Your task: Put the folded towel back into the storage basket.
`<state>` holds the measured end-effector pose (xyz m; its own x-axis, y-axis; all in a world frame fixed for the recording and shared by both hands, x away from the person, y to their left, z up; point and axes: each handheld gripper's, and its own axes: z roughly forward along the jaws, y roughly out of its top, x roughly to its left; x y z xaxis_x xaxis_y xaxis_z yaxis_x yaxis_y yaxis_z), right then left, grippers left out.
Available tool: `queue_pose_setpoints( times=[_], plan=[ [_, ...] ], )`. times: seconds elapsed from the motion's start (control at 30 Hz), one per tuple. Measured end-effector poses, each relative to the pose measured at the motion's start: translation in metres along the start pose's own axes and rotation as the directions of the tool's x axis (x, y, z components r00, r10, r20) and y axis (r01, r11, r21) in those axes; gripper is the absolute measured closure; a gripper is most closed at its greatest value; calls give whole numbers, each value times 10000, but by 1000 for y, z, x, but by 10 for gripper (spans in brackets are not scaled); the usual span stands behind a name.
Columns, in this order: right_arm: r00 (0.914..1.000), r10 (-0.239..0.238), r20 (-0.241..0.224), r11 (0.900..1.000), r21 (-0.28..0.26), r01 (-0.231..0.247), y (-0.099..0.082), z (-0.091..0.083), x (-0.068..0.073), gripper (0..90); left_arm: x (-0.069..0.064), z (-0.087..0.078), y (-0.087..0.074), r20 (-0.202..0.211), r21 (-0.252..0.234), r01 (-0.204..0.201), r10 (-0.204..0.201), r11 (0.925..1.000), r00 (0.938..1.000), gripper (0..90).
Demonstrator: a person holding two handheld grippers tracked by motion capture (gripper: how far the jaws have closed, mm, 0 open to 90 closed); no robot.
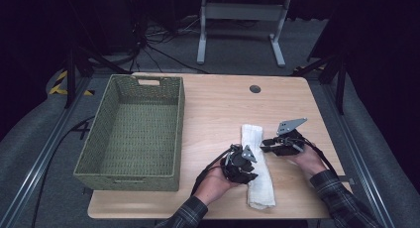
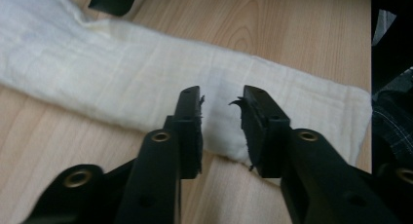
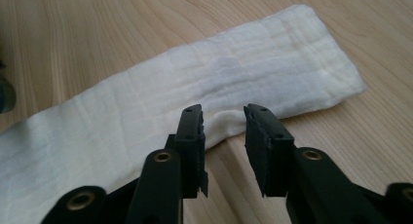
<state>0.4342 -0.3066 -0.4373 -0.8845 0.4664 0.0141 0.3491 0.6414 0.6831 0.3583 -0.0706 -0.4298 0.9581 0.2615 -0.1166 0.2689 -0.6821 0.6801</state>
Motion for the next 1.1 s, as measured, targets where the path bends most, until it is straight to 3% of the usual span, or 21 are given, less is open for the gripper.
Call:
queue_pose_setpoints(
  times=[0.23,0.4,0.53,0.63,0.77,0.87,1.1],
  plan=[
    [10000,-12,-34,10000,-87,11,-1,-1,0,591,1,20,7,294,123,-1253,1249,9920,9917,418],
    [10000,-19,-19,10000,-80,19,-1,-1,0,568,-3,32,5,458,379,-1547,1529,9872,9872,310],
    [10000,-38,-68,9999,-121,37,-1,-1,0,563,-5,41,3,465,688,-1768,1739,9818,9837,293],
    [9999,-54,-86,9999,-136,53,-1,0,0,563,-5,41,3,300,694,-1890,1873,9795,9818,333],
    [9999,-83,-149,9999,-127,81,0,0,1,559,-2,38,3,175,722,-1554,1546,9852,9878,456],
    [9997,-98,-209,9999,-100,96,0,0,1,556,-2,36,3,136,816,-1544,1538,9846,9880,563],
    [9977,-311,-600,9994,-137,303,1,0,3,540,-6,33,2,562,1047,-1634,1582,9810,9858,795]
  ],
)
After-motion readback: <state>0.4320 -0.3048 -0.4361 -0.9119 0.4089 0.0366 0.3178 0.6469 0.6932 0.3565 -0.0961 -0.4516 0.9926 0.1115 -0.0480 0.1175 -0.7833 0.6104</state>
